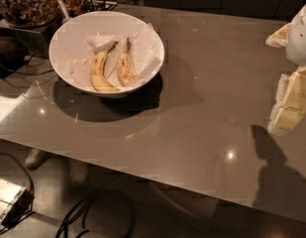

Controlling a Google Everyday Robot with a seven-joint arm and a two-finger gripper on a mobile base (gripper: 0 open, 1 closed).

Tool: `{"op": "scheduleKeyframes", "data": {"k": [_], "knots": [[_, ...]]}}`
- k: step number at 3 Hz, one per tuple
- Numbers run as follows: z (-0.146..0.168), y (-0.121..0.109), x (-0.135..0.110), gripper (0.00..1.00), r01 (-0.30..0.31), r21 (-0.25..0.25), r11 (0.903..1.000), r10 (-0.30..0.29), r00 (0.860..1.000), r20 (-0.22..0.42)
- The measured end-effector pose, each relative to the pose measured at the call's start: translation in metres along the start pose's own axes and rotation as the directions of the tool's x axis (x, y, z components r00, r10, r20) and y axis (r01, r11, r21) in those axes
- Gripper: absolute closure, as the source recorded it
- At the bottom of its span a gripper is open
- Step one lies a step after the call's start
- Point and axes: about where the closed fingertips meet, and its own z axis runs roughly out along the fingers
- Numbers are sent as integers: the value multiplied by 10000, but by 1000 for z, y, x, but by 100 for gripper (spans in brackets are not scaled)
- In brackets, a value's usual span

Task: Pick banana from white bowl

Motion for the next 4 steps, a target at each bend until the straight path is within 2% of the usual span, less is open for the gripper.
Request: {"op": "scheduleKeyframes", "data": {"k": [1, 2, 3, 4], "knots": [[-6, -8, -11, 0, -92, 130, 9999, 91, 9999, 73], [-6, -19, -31, 0, 229, -313, 9992, -216, 9990, 394], [1, -25, -48, 0, 850, -947, 9919, -788, 9946, 680], [2, -26, -49, 0, 902, -981, 9911, -835, 9940, 705]]}}
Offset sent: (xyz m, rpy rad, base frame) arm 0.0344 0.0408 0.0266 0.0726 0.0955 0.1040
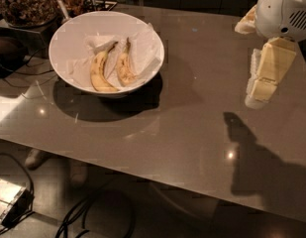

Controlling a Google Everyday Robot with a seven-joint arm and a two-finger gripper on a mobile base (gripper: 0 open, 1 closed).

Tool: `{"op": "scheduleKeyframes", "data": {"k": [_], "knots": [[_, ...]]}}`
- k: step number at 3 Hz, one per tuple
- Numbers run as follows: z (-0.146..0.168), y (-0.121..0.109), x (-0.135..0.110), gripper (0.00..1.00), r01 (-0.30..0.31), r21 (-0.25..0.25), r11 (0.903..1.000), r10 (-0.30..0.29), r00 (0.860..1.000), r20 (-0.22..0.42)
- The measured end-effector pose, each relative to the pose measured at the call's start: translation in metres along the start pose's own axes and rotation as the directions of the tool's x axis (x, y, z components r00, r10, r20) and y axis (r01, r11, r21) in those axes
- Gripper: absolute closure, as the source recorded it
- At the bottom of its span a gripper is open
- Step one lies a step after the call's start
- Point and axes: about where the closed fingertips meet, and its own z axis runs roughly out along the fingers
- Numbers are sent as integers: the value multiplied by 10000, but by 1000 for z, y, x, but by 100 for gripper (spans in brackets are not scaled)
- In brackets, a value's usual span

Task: Pick banana from white bowl

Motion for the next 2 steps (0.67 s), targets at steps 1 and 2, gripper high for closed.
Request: {"op": "scheduleKeyframes", "data": {"k": [1, 2], "knots": [[3, -10, -19, 0, -249, 348, 9991, 256, 9994, -216], [0, -40, -55, 0, -883, 1194, 9889, 1009, 9895, -1036]]}}
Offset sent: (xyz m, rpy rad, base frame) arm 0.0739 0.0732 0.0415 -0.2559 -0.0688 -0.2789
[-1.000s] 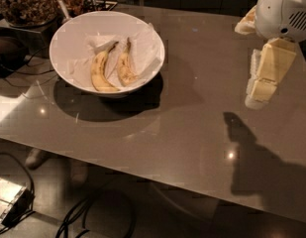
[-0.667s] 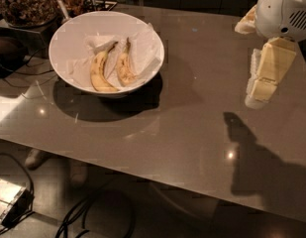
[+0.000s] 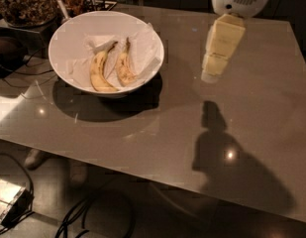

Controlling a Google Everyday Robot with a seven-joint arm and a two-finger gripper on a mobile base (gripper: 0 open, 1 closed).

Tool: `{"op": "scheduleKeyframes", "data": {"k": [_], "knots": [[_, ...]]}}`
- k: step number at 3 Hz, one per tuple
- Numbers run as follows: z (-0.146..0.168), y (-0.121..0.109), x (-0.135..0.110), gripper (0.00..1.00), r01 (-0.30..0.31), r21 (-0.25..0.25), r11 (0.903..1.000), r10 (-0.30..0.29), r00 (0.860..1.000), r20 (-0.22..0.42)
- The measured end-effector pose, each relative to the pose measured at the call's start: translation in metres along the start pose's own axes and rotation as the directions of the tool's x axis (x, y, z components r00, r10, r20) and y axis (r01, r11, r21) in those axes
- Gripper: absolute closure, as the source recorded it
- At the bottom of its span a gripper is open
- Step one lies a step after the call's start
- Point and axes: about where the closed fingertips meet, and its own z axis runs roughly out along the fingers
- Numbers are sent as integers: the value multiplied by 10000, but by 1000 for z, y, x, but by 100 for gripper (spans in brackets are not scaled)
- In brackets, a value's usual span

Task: Pick banana from white bowl

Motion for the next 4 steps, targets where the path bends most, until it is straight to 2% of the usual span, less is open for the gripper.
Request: {"op": "scheduleKeyframes", "data": {"k": [1, 2, 3, 4], "knots": [[3, -23, -31, 0, -295, 590, 9978, 327, 9980, -544], [4, -30, -44, 0, -202, 884, 9959, 231, 9992, -322], [14, -33, -75, 0, 117, 362, 9993, -138, 9982, 582], [18, -34, -98, 0, 205, -626, 9978, -109, 9887, 1496]]}}
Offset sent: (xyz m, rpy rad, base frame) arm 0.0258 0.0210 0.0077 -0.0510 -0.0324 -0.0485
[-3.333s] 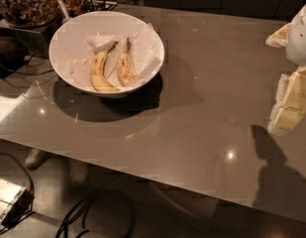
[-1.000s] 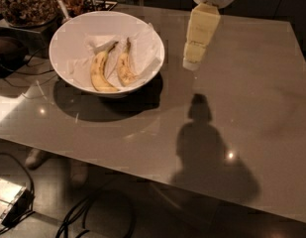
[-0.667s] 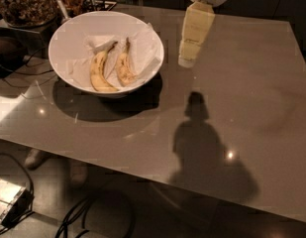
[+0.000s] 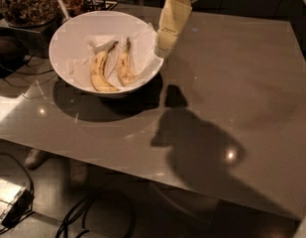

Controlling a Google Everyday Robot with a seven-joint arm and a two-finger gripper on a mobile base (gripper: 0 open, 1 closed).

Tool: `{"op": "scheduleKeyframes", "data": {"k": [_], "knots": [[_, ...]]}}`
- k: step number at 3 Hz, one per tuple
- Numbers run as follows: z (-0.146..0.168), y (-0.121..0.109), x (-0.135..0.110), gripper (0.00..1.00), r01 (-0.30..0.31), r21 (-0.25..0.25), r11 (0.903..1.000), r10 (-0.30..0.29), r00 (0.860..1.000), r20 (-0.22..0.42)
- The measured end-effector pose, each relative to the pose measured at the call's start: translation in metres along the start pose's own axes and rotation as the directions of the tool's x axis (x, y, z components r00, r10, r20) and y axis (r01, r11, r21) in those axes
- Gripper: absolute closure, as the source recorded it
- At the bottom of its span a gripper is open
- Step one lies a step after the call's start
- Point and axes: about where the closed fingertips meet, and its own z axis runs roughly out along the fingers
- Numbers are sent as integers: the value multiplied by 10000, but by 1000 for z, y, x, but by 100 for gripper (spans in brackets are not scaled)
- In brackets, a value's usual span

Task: Pick banana from white bowl

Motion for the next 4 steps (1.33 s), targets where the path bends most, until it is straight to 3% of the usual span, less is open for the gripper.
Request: {"op": "scheduleKeyframes", "data": {"k": [1, 2, 3, 4], "knots": [[3, -2, -18, 0, -113, -789, 9968, 184, 9958, 895], [3, -7, -30, 0, -92, -660, 9978, 178, 9912, 1313], [20, -11, -26, 0, -968, -185, 9951, 978, 9931, 647], [62, 5, -13, 0, -2546, -665, 9647, 2481, 9642, -933]]}}
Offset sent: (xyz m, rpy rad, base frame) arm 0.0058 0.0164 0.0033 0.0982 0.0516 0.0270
